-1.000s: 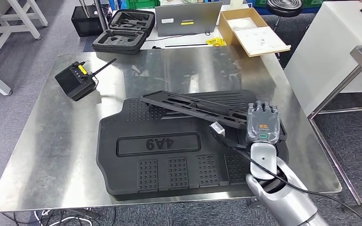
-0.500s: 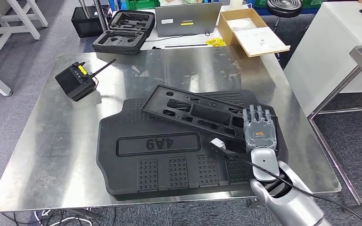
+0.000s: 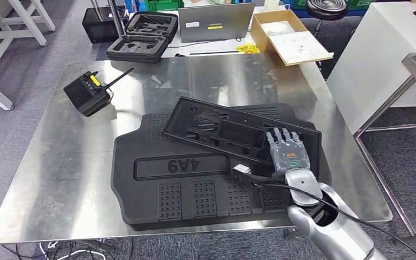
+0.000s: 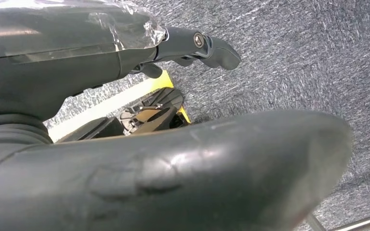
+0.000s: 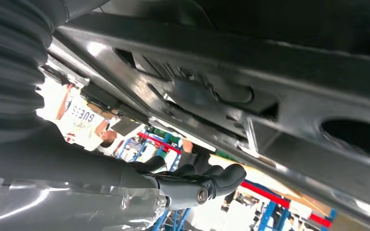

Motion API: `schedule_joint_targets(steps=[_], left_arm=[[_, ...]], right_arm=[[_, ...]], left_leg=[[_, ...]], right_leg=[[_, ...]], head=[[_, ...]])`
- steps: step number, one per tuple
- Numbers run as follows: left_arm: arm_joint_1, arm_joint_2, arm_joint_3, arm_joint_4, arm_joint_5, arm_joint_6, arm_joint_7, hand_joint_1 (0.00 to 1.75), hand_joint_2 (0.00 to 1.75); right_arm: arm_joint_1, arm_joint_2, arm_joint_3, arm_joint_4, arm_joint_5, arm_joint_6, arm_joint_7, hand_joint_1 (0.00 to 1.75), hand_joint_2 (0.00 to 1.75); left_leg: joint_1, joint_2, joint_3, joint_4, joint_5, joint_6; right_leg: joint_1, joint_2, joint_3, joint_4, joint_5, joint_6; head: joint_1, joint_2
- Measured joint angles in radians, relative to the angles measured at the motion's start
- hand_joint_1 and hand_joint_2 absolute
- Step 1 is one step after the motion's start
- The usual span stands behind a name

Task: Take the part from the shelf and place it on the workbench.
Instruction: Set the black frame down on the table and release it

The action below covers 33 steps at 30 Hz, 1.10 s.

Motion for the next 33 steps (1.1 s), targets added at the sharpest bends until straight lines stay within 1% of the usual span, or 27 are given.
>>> schedule_joint_targets(steps=[9, 13, 18, 21, 24, 29, 33], left_arm=[[0.000, 0.000, 0.000, 0.000, 0.010, -0.011, -0.003, 0.00, 0.00], [0.001, 0.000, 0.000, 0.001, 0.013, -0.012, -0.010, 0.00, 0.00], [0.003, 0.001, 0.000, 0.004, 0.014, -0.023, -0.021, 0.00, 0.00], [0.007, 0.001, 0.000, 0.007, 0.020, -0.025, -0.030, 0.00, 0.00], [0.015, 0.001, 0.000, 0.012, 0.024, -0.018, -0.047, 0.00, 0.00], [0.018, 0.001, 0.000, 0.016, 0.014, 0.007, -0.056, 0.00, 0.00], [0.011, 0.000, 0.000, 0.016, -0.008, 0.023, -0.044, 0.00, 0.00]], right_arm=[[-0.007, -0.013, 0.026, -0.043, -0.055, -0.014, 0.016, 0.00, 1.75], [-0.006, -0.019, 0.032, -0.087, -0.097, -0.041, 0.024, 0.00, 1.75], [0.015, -0.029, 0.032, -0.175, -0.240, -0.143, 0.009, 0.00, 1.75], [0.036, -0.037, 0.022, -0.232, -0.286, -0.210, -0.020, 0.00, 1.75], [0.059, -0.041, -0.001, -0.288, -0.261, -0.319, -0.063, 0.00, 1.75], [0.122, -0.035, -0.062, -0.358, -0.085, -0.594, -0.169, 0.00, 1.75], [0.182, -0.005, -0.111, -0.387, 0.053, -0.805, -0.247, 0.00, 1.75]], left_leg=[[0.000, 0.000, 0.000, 0.000, 0.000, 0.000], [0.000, 0.000, 0.000, 0.000, 0.000, 0.000], [0.000, 0.000, 0.001, 0.000, 0.000, 0.000], [0.000, 0.000, 0.001, 0.000, 0.000, 0.000], [0.000, 0.000, 0.001, 0.000, 0.000, 0.000], [0.000, 0.000, 0.001, 0.000, -0.001, 0.000], [0.000, 0.000, 0.001, 0.000, -0.001, 0.000]], right_leg=[[0.000, 0.000, 0.000, 0.000, 0.000, 0.000], [0.000, 0.000, 0.000, 0.000, 0.000, 0.000], [0.000, 0.000, 0.000, 0.000, 0.000, 0.000], [0.000, 0.000, 0.000, 0.000, 0.000, 0.000], [0.000, 0.000, 0.000, 0.000, 0.000, 0.000], [0.000, 0.000, 0.001, -0.001, 0.000, 0.000], [0.000, 0.000, 0.001, -0.001, 0.000, 0.000]], head=[[0.000, 0.000], [0.000, 0.000], [0.000, 0.000], [0.000, 0.000], [0.000, 0.000], [0.000, 0.000], [0.000, 0.000]])
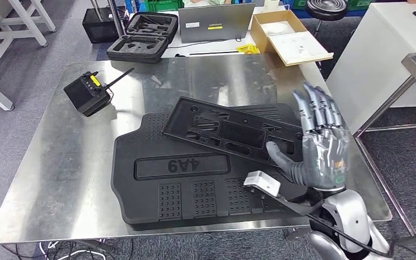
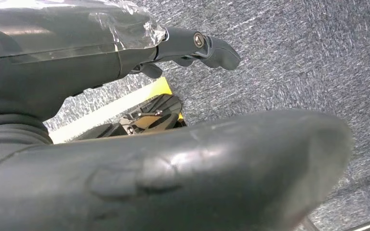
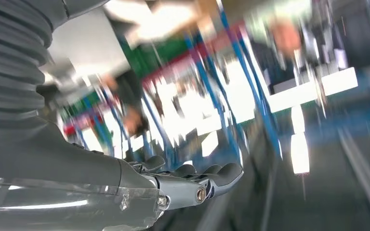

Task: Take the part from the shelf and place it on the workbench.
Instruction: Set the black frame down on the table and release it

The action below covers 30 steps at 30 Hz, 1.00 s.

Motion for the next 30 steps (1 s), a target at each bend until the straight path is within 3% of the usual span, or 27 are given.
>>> schedule_joint_targets(steps=[3, 6, 14, 30], left_arm=[[-0.009, -0.001, 0.000, 0.000, -0.016, 0.010, 0.014, 0.00, 0.00], [-0.017, -0.002, -0.001, 0.000, -0.022, 0.014, 0.021, 0.00, 0.00], [-0.020, -0.007, -0.003, 0.000, -0.021, 0.029, 0.024, 0.00, 0.00], [-0.015, -0.013, -0.003, 0.000, -0.016, 0.081, 0.021, 0.00, 0.00]], right_arm=[[0.036, 0.030, -0.036, -0.014, 0.095, -0.160, -0.032, 0.00, 1.75], [0.060, 0.055, -0.061, -0.022, 0.128, -0.234, -0.042, 0.00, 1.75], [0.083, 0.103, -0.099, -0.029, 0.152, -0.298, -0.055, 0.00, 1.75], [0.093, 0.160, -0.099, -0.023, 0.063, -0.300, -0.062, 0.00, 1.75]], left_leg=[[0.000, 0.000, 0.000, 0.000, 0.000, 0.000], [0.000, 0.000, 0.001, 0.000, 0.000, 0.000], [0.000, 0.000, 0.001, 0.000, 0.000, 0.000], [0.000, 0.000, 0.001, 0.000, 0.000, 0.000]], right_leg=[[0.000, 0.000, 0.000, 0.000, 0.000, 0.000], [0.000, 0.000, 0.001, 0.000, 0.000, 0.000], [0.000, 0.000, 0.001, 0.000, 0.000, 0.000], [0.000, 0.000, 0.001, 0.000, 0.000, 0.000]], head=[[0.000, 0.000], [0.000, 0.000], [0.000, 0.000], [0.000, 0.000]])
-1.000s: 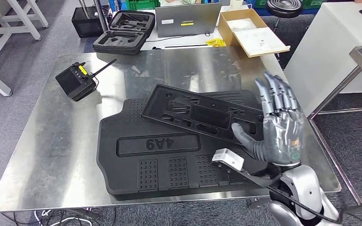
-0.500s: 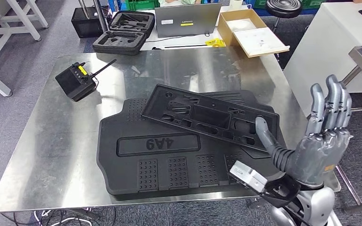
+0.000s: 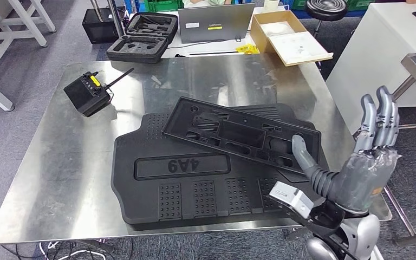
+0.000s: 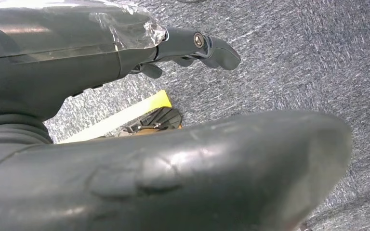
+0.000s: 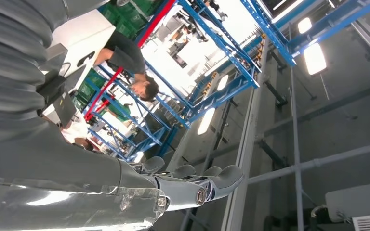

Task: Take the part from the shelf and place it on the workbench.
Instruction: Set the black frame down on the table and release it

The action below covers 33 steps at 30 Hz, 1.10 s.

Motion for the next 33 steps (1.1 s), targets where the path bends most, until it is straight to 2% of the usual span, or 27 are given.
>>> schedule_joint_targets(steps=[6, 12, 14, 15, 16, 18, 19, 20, 21, 22, 24, 25, 26, 27, 29, 30, 31, 33], left_arm=[[0.001, -0.003, 0.000, 0.000, -0.001, 0.002, 0.001, 0.00, 0.00], [0.005, -0.004, 0.000, 0.000, 0.005, 0.017, 0.007, 0.00, 0.00], [0.005, -0.006, 0.000, 0.000, 0.009, 0.019, 0.007, 0.00, 0.00], [0.005, -0.008, 0.000, 0.000, 0.011, 0.020, 0.007, 0.00, 0.00], [0.005, -0.009, 0.000, 0.000, 0.013, 0.021, 0.008, 0.00, 0.00], [0.006, -0.010, 0.000, 0.000, 0.014, 0.022, 0.009, 0.00, 0.00], [0.007, -0.010, 0.000, 0.000, 0.014, 0.022, 0.010, 0.00, 0.00], [0.008, -0.010, 0.000, 0.000, 0.014, 0.022, 0.011, 0.00, 0.00], [0.009, -0.010, 0.000, 0.000, 0.014, 0.022, 0.012, 0.00, 0.00], [0.010, -0.010, 0.000, 0.000, 0.014, 0.022, 0.012, 0.00, 0.00], [0.011, -0.010, 0.000, 0.000, 0.014, 0.022, 0.013, 0.00, 0.00], [0.011, -0.010, 0.000, 0.000, 0.015, 0.022, 0.013, 0.00, 0.00], [0.010, -0.010, 0.000, 0.000, 0.015, 0.022, 0.013, 0.00, 0.00], [0.010, -0.010, 0.000, 0.000, 0.015, 0.023, 0.014, 0.00, 0.00], [0.011, -0.011, 0.000, 0.000, 0.015, 0.023, 0.014, 0.00, 0.00], [0.010, -0.011, 0.000, 0.000, 0.015, 0.023, 0.014, 0.00, 0.00], [0.010, -0.012, 0.000, 0.000, 0.015, 0.023, 0.014, 0.00, 0.00], [0.011, -0.012, 0.000, 0.000, 0.015, 0.023, 0.014, 0.00, 0.00]], right_arm=[[0.001, 0.010, 0.000, 0.006, -0.008, 0.000, -0.003, 0.00, 1.75], [0.000, 0.023, 0.001, 0.025, -0.060, 0.000, -0.028, 0.00, 1.75], [-0.003, 0.027, 0.001, 0.033, -0.077, 0.000, -0.043, 0.00, 1.75], [-0.005, 0.030, 0.002, 0.037, -0.083, 0.000, -0.051, 0.00, 1.75], [-0.007, 0.031, 0.002, 0.041, -0.089, -0.001, -0.059, 0.00, 1.75], [-0.010, 0.035, 0.002, 0.051, -0.099, -0.002, -0.071, 0.00, 1.75], [-0.009, 0.037, 0.002, 0.056, -0.103, -0.002, -0.076, 0.00, 1.75], [-0.009, 0.039, 0.002, 0.060, -0.106, -0.003, -0.079, 0.00, 1.75], [-0.009, 0.041, 0.002, 0.064, -0.109, -0.003, -0.081, 0.00, 1.75], [-0.009, 0.043, 0.002, 0.068, -0.110, -0.003, -0.082, 0.00, 1.75], [-0.010, 0.046, 0.002, 0.073, -0.111, -0.003, -0.084, 0.00, 1.75], [-0.010, 0.048, 0.002, 0.076, -0.111, -0.003, -0.084, 0.00, 1.75], [-0.010, 0.050, 0.002, 0.078, -0.111, -0.003, -0.084, 0.00, 1.75], [-0.011, 0.052, 0.002, 0.081, -0.111, -0.003, -0.084, 0.00, 1.75], [-0.012, 0.056, 0.002, 0.084, -0.111, -0.003, -0.085, 0.00, 1.75], [-0.012, 0.058, 0.003, 0.085, -0.111, -0.003, -0.085, 0.00, 1.75], [-0.012, 0.060, 0.003, 0.086, -0.111, -0.003, -0.085, 0.00, 1.75], [-0.012, 0.064, 0.003, 0.089, -0.111, -0.003, -0.085, 0.00, 1.75]], left_leg=[[0.000, 0.000, 0.000, 0.000, 0.000, 0.000], [-0.009, 0.000, -0.002, 0.012, -0.007, 0.018], [-0.001, 0.001, 0.006, -0.007, 0.007, 0.024], [0.004, 0.003, 0.011, -0.019, 0.016, 0.027], [0.009, 0.004, 0.015, -0.030, 0.023, 0.028], [0.012, 0.007, 0.012, -0.032, 0.026, 0.029], [0.013, 0.007, 0.009, -0.028, 0.026, 0.028], [0.015, 0.007, 0.006, -0.024, 0.024, 0.026], [0.018, 0.007, 0.004, -0.019, 0.022, 0.022], [0.023, 0.006, 0.003, -0.013, 0.018, 0.017], [0.032, 0.005, 0.002, 0.000, 0.008, 0.001], [0.033, 0.004, 0.001, 0.005, 0.005, -0.008], [0.033, 0.003, 0.000, 0.008, 0.002, -0.015], [0.032, 0.003, 0.000, 0.008, 0.003, -0.022], [0.034, 0.003, 0.000, 0.012, -0.001, -0.033], [0.035, 0.003, -0.008, 0.031, -0.018, -0.037], [0.035, 0.004, -0.027, 0.075, -0.049, -0.040], [0.031, 0.004, -0.089, 0.225, -0.134, -0.040]], right_leg=[[0.000, 0.000, 0.000, 0.000, 0.000, 0.000], [-0.005, 0.000, 0.004, -0.004, 0.003, 0.009], [-0.001, -0.001, 0.006, -0.003, -0.001, 0.015], [0.000, -0.001, -0.001, 0.015, -0.017, 0.019], [0.001, -0.002, -0.019, 0.057, -0.047, 0.023], [-0.005, -0.003, -0.083, 0.205, -0.126, 0.034], [-0.009, -0.003, -0.113, 0.274, -0.152, 0.039], [-0.013, -0.004, -0.128, 0.310, -0.158, 0.045], [-0.017, -0.005, -0.121, 0.302, -0.142, 0.050], [-0.022, -0.006, -0.093, 0.251, -0.109, 0.056], [-0.029, -0.003, -0.010, 0.098, -0.045, 0.065], [-0.030, 0.001, 0.016, 0.047, -0.027, 0.064], [-0.030, 0.005, 0.029, 0.020, -0.024, 0.060], [-0.026, 0.009, 0.030, 0.018, -0.027, 0.051], [-0.024, 0.008, 0.028, 0.009, -0.026, 0.028], [-0.023, 0.007, 0.027, 0.005, -0.022, 0.017], [-0.023, 0.005, 0.025, -0.001, -0.017, 0.008], [-0.020, 0.001, 0.021, -0.008, -0.010, -0.004]], head=[[0.000, 0.000], [-0.005, 0.000], [-0.005, 0.000], [-0.003, 0.000], [0.002, 0.000], [0.013, 0.000], [0.018, 0.000], [0.021, 0.000], [0.023, 0.000], [0.026, 0.000], [0.035, 0.000], [0.040, 0.000], [0.042, 0.000], [0.042, 0.000], [0.031, 0.000], [0.024, 0.000], [0.017, 0.000], [0.003, 0.000]])
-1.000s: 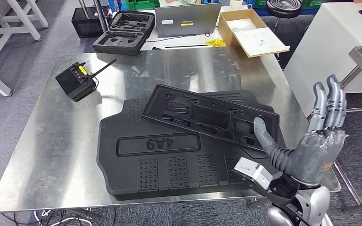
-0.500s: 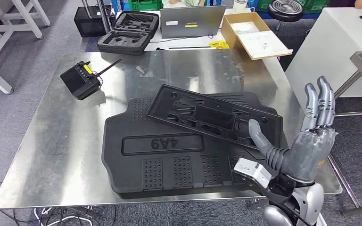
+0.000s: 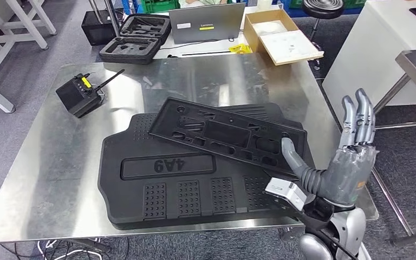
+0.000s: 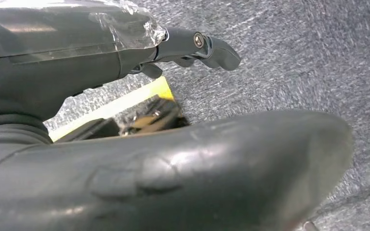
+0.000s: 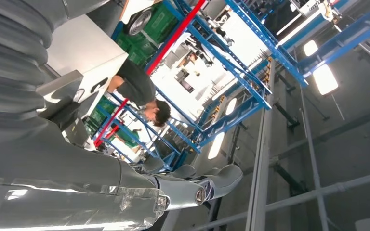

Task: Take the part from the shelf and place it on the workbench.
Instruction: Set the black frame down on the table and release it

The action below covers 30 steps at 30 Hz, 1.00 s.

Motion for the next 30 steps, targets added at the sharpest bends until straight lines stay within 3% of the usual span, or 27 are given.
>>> schedule_joint_targets(steps=[1, 2, 3, 4, 6, 8, 11, 13, 16, 17, 18, 19, 22, 23, 25, 27, 28, 30], left_arm=[[0.001, 0.000, 0.000, 0.000, 0.000, 0.000, 0.000, 0.00, 0.00], [0.001, 0.000, 0.000, 0.000, 0.000, 0.000, 0.000, 0.00, 0.00], [0.002, 0.000, 0.000, 0.000, 0.000, 0.000, 0.000, 0.00, 0.00], [0.002, 0.000, 0.000, 0.000, 0.000, 0.000, 0.000, 0.00, 0.00], [0.000, 0.000, 0.000, 0.000, 0.000, 0.000, 0.001, 0.00, 0.00], [-0.004, 0.000, 0.000, 0.000, 0.000, 0.000, 0.002, 0.00, 0.00], [-0.005, 0.000, 0.000, 0.000, 0.000, 0.000, 0.003, 0.00, 0.00], [-0.005, 0.000, 0.000, 0.000, 0.001, 0.000, 0.003, 0.00, 0.00], [-0.005, 0.000, 0.000, 0.001, 0.001, -0.001, 0.004, 0.00, 0.00], [-0.004, 0.000, 0.000, 0.001, 0.001, -0.002, 0.004, 0.00, 0.00], [-0.003, 0.000, 0.000, 0.001, 0.001, -0.002, 0.004, 0.00, 0.00], [-0.002, 0.000, 0.000, 0.001, 0.001, -0.003, 0.005, 0.00, 0.00], [-0.001, 0.000, 0.000, 0.001, 0.002, -0.004, 0.006, 0.00, 0.00], [-0.001, 0.000, 0.000, 0.001, 0.002, -0.004, 0.006, 0.00, 0.00], [-0.001, 0.000, 0.000, 0.001, 0.002, -0.004, 0.007, 0.00, 0.00], [-0.001, 0.000, 0.000, 0.001, 0.001, -0.005, 0.007, 0.00, 0.00], [-0.001, 0.000, 0.000, 0.001, 0.002, -0.006, 0.007, 0.00, 0.00], [0.000, 0.000, 0.000, 0.001, 0.002, -0.007, 0.007, 0.00, 0.00]], right_arm=[[0.000, 0.001, 0.000, 0.002, -0.001, 0.000, 0.000, 0.00, 1.75], [0.000, 0.002, 0.000, 0.004, -0.002, 0.000, 0.000, 0.00, 1.75], [0.001, 0.004, 0.000, 0.005, -0.003, 0.000, 0.000, 0.00, 1.75], [0.001, 0.005, 0.000, 0.006, -0.004, 0.000, 0.000, 0.00, 1.75], [0.000, 0.007, 0.000, 0.007, -0.007, 0.000, -0.002, 0.00, 1.75], [0.000, 0.009, 0.000, 0.007, -0.010, 0.000, -0.004, 0.00, 1.75], [0.000, 0.012, 0.000, 0.008, -0.018, 0.000, -0.008, 0.00, 1.75], [0.000, 0.015, 0.000, 0.010, -0.024, 0.000, -0.013, 0.00, 1.75], [-0.001, 0.017, 0.000, 0.015, -0.029, -0.001, -0.020, 0.00, 1.75], [-0.001, 0.018, 0.000, 0.018, -0.031, -0.001, -0.023, 0.00, 1.75], [0.000, 0.019, 0.000, 0.021, -0.032, -0.001, -0.026, 0.00, 1.75], [0.000, 0.020, 0.000, 0.023, -0.033, -0.001, -0.028, 0.00, 1.75], [-0.002, 0.025, -0.001, 0.027, -0.034, -0.001, -0.034, 0.00, 1.75], [-0.003, 0.027, -0.001, 0.028, -0.034, -0.001, -0.035, 0.00, 1.75], [-0.004, 0.029, -0.002, 0.029, -0.035, -0.001, -0.038, 0.00, 1.75], [-0.005, 0.034, -0.002, 0.030, -0.037, -0.002, -0.042, 0.00, 1.75], [-0.005, 0.037, -0.002, 0.030, -0.039, -0.002, -0.044, 0.00, 1.75], [-0.004, 0.041, -0.003, 0.031, -0.045, -0.002, -0.050, 0.00, 1.75]], left_leg=[[-0.002, 0.000, -0.031, 0.074, -0.031, 0.001], [-0.004, 0.000, -0.048, 0.118, -0.042, 0.003], [-0.006, 0.000, -0.046, 0.121, -0.032, 0.006], [-0.009, 0.000, -0.022, 0.080, -0.003, 0.012], [-0.016, 0.001, 0.061, -0.079, 0.071, 0.028], [-0.024, 0.002, 0.118, -0.199, 0.112, 0.039], [-0.027, 0.002, 0.116, -0.226, 0.123, 0.045], [-0.022, 0.004, 0.107, -0.231, 0.133, 0.054], [-0.023, 0.007, 0.087, -0.227, 0.144, 0.065], [-0.025, 0.008, 0.080, -0.222, 0.145, 0.066], [-0.027, 0.008, 0.074, -0.218, 0.146, 0.067], [-0.028, 0.008, 0.070, -0.214, 0.146, 0.066], [-0.030, 0.008, 0.065, -0.208, 0.148, 0.062], [-0.031, 0.008, 0.063, -0.207, 0.151, 0.058], [-0.033, 0.008, 0.059, -0.204, 0.156, 0.049], [-0.034, 0.007, 0.052, -0.191, 0.145, 0.038], [-0.035, 0.006, 0.039, -0.161, 0.121, 0.033], [-0.032, 0.004, -0.010, -0.035, 0.040, 0.022]], right_leg=[[0.002, -0.001, -0.003, -0.001, 0.002, -0.003], [0.004, -0.002, -0.005, 0.000, 0.004, -0.005], [0.006, -0.002, -0.006, 0.000, 0.005, -0.005], [0.007, -0.002, -0.006, 0.000, 0.007, -0.005], [0.008, -0.002, -0.006, 0.000, 0.009, -0.002], [0.009, -0.001, -0.007, 0.001, 0.013, 0.006], [0.008, -0.002, -0.014, 0.004, 0.017, 0.023], [0.008, -0.004, -0.036, 0.050, -0.024, 0.032], [0.007, -0.005, -0.120, 0.265, -0.155, 0.040], [0.008, -0.006, -0.138, 0.323, -0.177, 0.041], [0.008, -0.006, -0.139, 0.343, -0.178, 0.041], [0.009, -0.006, -0.119, 0.321, -0.159, 0.038], [0.019, -0.003, 0.005, 0.110, -0.065, 0.018], [0.023, -0.002, 0.034, 0.055, -0.048, 0.011], [0.029, -0.003, 0.049, 0.014, -0.037, 0.005], [0.022, -0.008, 0.049, -0.001, -0.035, -0.001], [0.018, -0.010, 0.048, -0.008, -0.033, -0.005], [0.016, -0.013, 0.041, -0.014, -0.026, -0.014]], head=[[-0.005, 0.000], [-0.009, 0.000], [-0.011, 0.000], [-0.013, 0.000], [-0.016, 0.000], [-0.018, 0.000], [-0.020, 0.000], [-0.014, 0.000], [0.003, 0.000], [0.007, 0.000], [0.011, 0.000], [0.016, 0.000], [0.030, 0.000], [0.032, 0.000], [0.034, 0.000], [0.032, 0.000], [0.027, 0.000], [0.013, 0.000]])
